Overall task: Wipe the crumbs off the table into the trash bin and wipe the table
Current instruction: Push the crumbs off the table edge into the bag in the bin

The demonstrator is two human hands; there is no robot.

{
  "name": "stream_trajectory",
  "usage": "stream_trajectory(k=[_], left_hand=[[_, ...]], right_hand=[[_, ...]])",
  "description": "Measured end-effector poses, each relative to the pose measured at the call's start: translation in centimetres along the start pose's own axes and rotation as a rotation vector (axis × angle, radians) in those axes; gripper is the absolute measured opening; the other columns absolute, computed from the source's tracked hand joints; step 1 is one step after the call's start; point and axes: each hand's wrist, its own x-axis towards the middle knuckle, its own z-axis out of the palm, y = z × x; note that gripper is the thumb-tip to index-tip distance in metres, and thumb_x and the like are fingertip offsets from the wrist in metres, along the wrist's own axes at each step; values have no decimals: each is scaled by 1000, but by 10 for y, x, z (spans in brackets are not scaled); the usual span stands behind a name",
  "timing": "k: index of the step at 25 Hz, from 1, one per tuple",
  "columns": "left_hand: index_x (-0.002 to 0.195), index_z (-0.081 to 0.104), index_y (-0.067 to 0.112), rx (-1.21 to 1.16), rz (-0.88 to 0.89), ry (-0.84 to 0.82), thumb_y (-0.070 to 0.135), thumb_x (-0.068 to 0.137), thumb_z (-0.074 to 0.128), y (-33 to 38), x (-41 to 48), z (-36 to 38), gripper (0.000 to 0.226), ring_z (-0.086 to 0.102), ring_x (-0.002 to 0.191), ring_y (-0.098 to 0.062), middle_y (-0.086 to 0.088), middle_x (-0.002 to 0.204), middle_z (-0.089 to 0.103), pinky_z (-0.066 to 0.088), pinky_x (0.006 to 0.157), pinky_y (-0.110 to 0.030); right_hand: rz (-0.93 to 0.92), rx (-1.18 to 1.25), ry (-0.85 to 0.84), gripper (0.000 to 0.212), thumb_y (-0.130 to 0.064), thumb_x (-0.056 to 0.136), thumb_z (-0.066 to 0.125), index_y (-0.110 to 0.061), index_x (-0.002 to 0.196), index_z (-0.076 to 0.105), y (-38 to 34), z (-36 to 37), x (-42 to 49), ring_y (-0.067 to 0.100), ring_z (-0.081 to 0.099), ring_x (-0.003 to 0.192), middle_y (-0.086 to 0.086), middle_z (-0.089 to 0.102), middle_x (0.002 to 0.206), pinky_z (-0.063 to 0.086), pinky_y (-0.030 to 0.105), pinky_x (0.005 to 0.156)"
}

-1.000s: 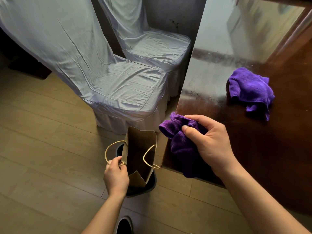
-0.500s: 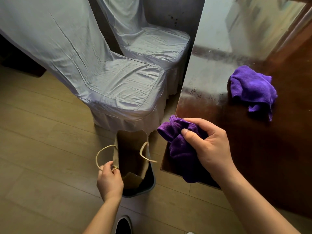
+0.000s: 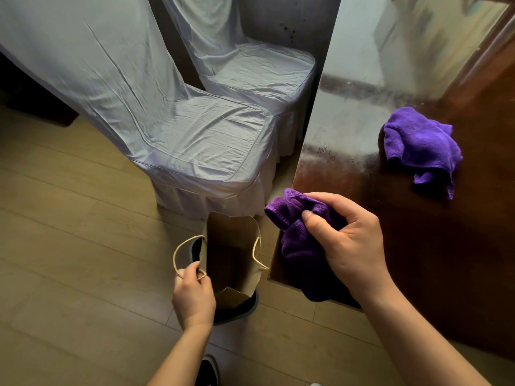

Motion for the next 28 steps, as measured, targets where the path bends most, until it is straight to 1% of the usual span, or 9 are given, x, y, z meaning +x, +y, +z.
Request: stream_trajectory(k=[2,4,8,11,13,15,19,23,28], left_hand=[[117,62,7,-29,-143,-7,7,86,57,-5,3,8,32,59,93,-36,-21,108,61,46,80,-40],[119,61,8,-47,-236,-21,9,88,55,-16,5,16,32,59,95,-34,-20,112,60,47,82,-43],[121,60,13,-101,-310,-113,9,88,55,-28,9,27,34,57,89,-27,-15,106,62,47,81,-41],[129,53,24,-65,-303,-187,15,85,56,-24,9,24,45,53,85,-24,-9,110,56,41,75,-34],[134,45,30,-6,-234,-230,20,84,57,-13,8,17,53,54,91,-26,-9,124,48,42,77,-35],[140,36,28,66,-59,-265,23,84,58,1,8,10,61,52,109,-29,-11,136,42,46,88,-42],[144,31,27,186,293,-223,32,83,57,38,7,-2,67,31,138,-30,-12,147,38,35,107,-49],[147,24,31,330,387,-234,43,85,49,68,9,-13,68,16,145,-29,-11,154,29,21,115,-51],[145,28,25,205,497,-221,39,87,50,108,3,-45,64,18,144,-32,-15,152,32,25,114,-51]], right_hand=[[-1,-11,-6,24,-19,85,75,-30,106,75,2,0,0,9,72,95,-15,75,100,59,28,82],[-15,-10,-29,25,-20,85,75,-32,106,75,5,-1,0,8,72,95,-15,75,100,58,24,80],[-43,12,-42,26,-20,85,74,-35,106,74,6,-1,0,5,71,94,-17,75,101,56,16,76],[-39,1,-31,25,-19,84,75,-35,104,74,6,0,-1,7,71,95,-17,75,100,57,20,78],[-26,-6,-22,25,-18,84,75,-33,105,75,5,0,-2,9,72,94,-15,75,100,59,28,80],[-10,-11,-11,24,-17,84,75,-30,105,75,4,0,-3,11,72,94,-13,76,98,60,35,82],[7,-37,6,23,-18,84,76,-29,104,75,0,1,-2,10,72,93,-11,76,96,59,41,83],[15,-43,10,22,-21,84,75,-30,104,75,0,0,-2,10,72,92,-11,76,96,59,42,83],[-4,-42,32,22,-22,84,75,-30,104,75,-4,-12,-4,8,72,92,-13,76,96,60,33,83]])
